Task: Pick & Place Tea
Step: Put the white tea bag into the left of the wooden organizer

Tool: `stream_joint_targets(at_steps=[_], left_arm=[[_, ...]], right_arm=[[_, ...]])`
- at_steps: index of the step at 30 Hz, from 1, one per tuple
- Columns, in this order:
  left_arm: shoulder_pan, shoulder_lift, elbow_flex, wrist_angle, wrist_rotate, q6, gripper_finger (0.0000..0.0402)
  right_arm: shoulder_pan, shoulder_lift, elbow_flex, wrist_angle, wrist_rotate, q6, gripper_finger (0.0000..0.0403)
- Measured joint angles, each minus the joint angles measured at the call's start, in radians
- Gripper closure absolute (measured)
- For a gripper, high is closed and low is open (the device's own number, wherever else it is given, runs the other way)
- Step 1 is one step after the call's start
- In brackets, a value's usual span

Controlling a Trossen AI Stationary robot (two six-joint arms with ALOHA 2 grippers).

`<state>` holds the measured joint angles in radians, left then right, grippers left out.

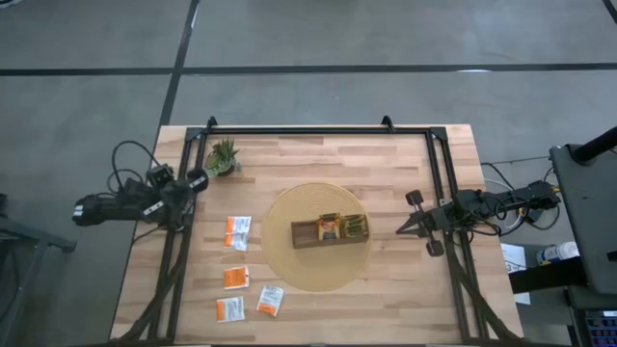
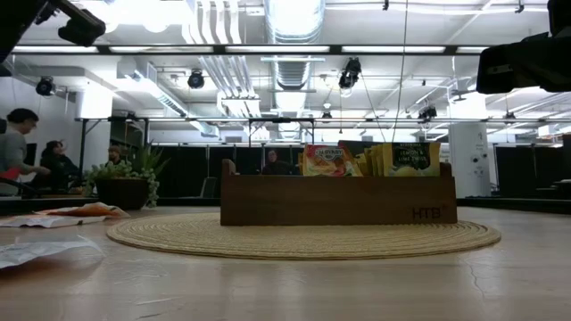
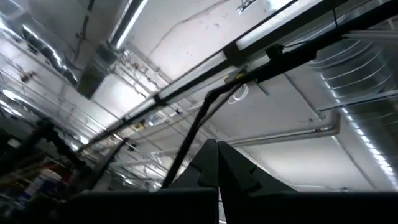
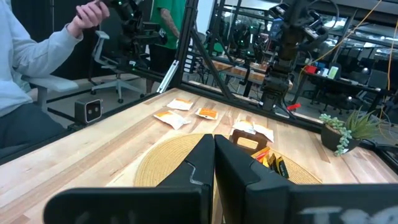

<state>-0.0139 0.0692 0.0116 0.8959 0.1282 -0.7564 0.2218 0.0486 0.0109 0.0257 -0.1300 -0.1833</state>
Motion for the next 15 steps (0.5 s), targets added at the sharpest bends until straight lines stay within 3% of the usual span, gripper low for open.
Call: stream_joint_targets(at_steps=[3, 9, 15], left_arm=[[0.0, 0.0, 0.0, -0.014, 0.051, -0.073, 0.0402], [0.0, 0.0, 0.0, -0.025, 0.185, -0.065, 0.0402], [0.0, 0.0, 0.0, -0.025, 0.197, -0.066, 0.0402]], right_arm=[[0.0, 0.0, 0.0, 0.0, 0.0, 0.0, 0.0394], [0.0, 0.0, 0.0, 0.0, 0.0, 0.0, 0.0394], [0.0, 0.0, 0.0, 0.0, 0.0, 0.0, 0.0394]])
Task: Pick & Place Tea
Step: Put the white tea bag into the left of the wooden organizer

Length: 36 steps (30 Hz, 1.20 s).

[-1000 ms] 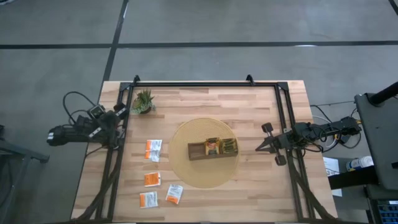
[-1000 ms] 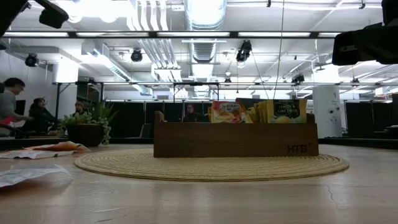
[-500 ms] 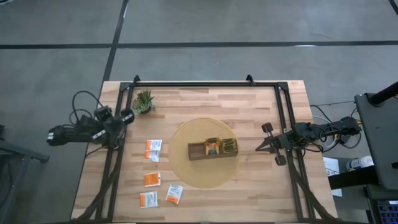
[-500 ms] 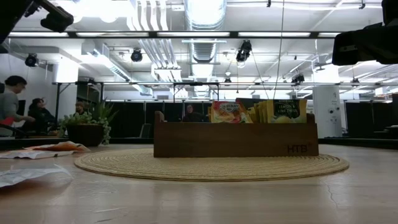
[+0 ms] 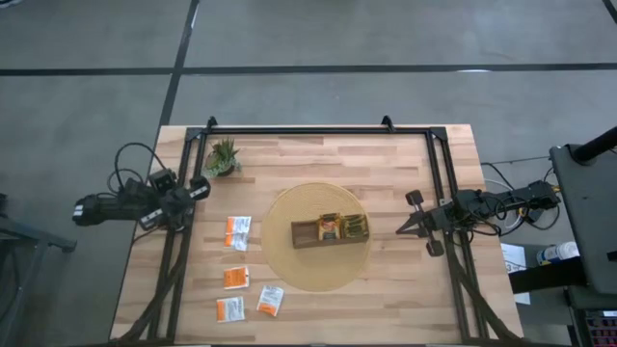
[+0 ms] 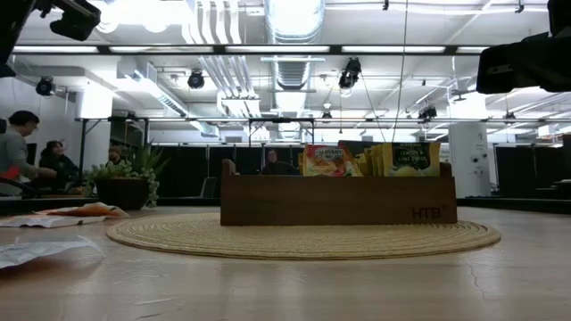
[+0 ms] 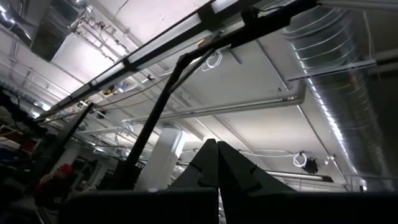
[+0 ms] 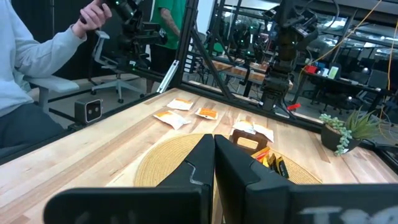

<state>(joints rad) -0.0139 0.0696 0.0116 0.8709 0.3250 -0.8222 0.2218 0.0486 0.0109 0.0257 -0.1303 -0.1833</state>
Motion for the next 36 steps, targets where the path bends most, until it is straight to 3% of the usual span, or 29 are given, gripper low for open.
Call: stream_joint_targets(at_steps=[9, 19, 27, 36], left_arm=[[0.0, 0.0, 0.0, 0.011, -0.01, 0.085, 0.0402], [-0.043, 0.039, 0.0, 0.038, -0.115, 0.049, 0.0402], [-0.161, 0.157, 0.024, 0.149, -0.143, 0.108, 0.0402], [-0.335, 0.361, 0.153, 0.146, -0.137, 0.315, 0.0402]], right_arm=[[0.0, 0.0, 0.0, 0.0, 0.0, 0.0, 0.0394], [0.0, 0.0, 0.0, 0.0, 0.0, 0.0, 0.0394], [0.0, 0.0, 0.0, 0.0, 0.0, 0.0, 0.0394], [0.0, 0.0, 0.0, 0.0, 0.0, 0.0, 0.0394]])
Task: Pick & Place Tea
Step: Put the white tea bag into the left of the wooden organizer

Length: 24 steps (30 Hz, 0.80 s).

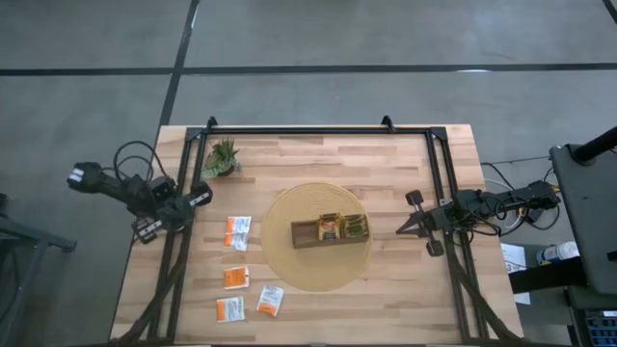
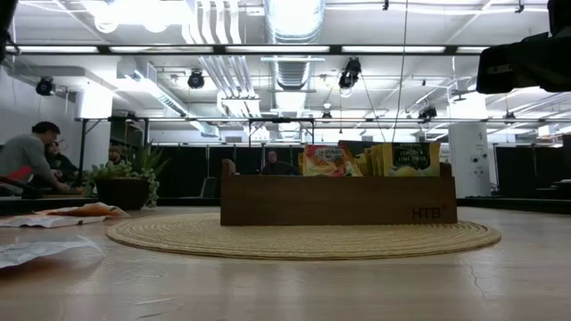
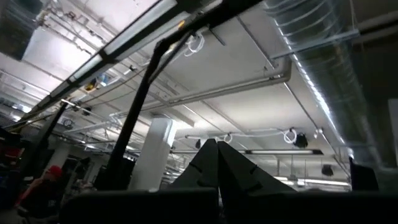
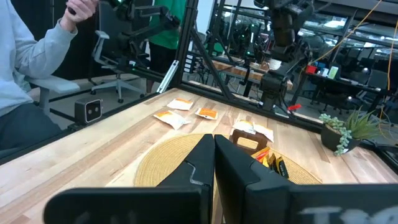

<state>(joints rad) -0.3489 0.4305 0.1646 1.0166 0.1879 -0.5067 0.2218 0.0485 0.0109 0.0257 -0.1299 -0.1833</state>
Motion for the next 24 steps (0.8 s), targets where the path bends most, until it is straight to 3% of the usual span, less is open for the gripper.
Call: stream_joint_targets(at_steps=[24], left_arm=[[-0.087, 0.248, 0.195, -0.104, 0.092, 0.055, 0.0402]], right_arm=[[0.0, 0.0, 0.0, 0.0, 0.0, 0.0, 0.0394]])
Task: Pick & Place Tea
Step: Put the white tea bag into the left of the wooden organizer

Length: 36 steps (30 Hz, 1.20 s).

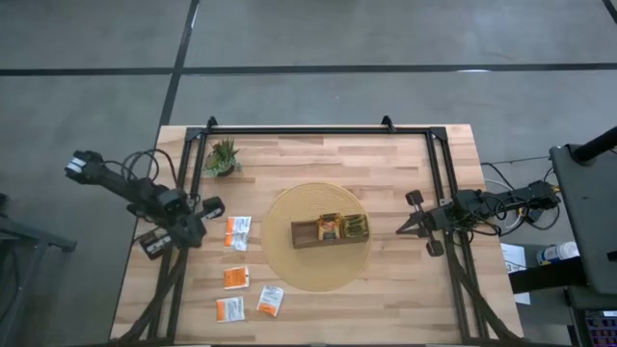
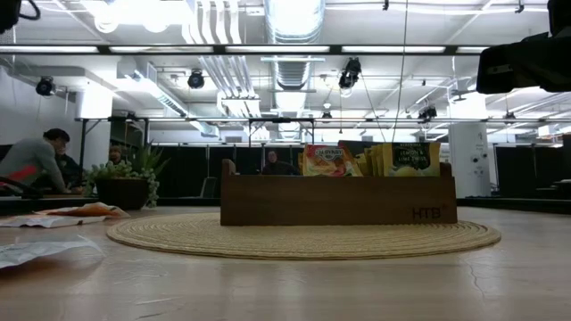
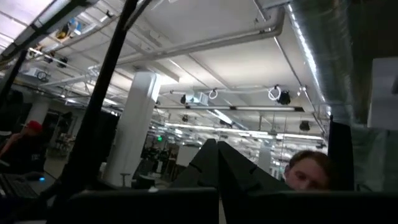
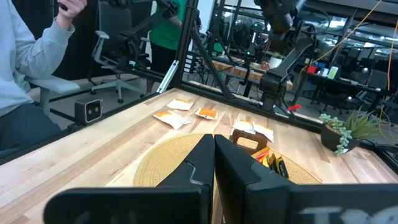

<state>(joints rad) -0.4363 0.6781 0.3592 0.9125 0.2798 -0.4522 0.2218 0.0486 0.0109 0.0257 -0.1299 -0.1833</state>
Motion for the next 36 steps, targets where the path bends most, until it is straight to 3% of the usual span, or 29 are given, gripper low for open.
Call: stream_joint_targets(at_steps=[10, 28, 36], left_arm=[[-0.076, 0.12, 0.152, -0.185, 0.0, 0.079, 0.0402], [-0.157, 0.294, 0.43, -0.709, -0.027, 0.322, 0.0402], [-0.211, 0.321, 0.483, -0.866, -0.208, 0.4, 0.0402]], right_arm=[[0.0, 0.0, 0.0, 0.0, 0.0, 0.0, 0.0394], [0.0, 0.0, 0.0, 0.0, 0.0, 0.0, 0.0394], [0.0, 0.0, 0.0, 0.0, 0.0, 0.0, 0.0394]])
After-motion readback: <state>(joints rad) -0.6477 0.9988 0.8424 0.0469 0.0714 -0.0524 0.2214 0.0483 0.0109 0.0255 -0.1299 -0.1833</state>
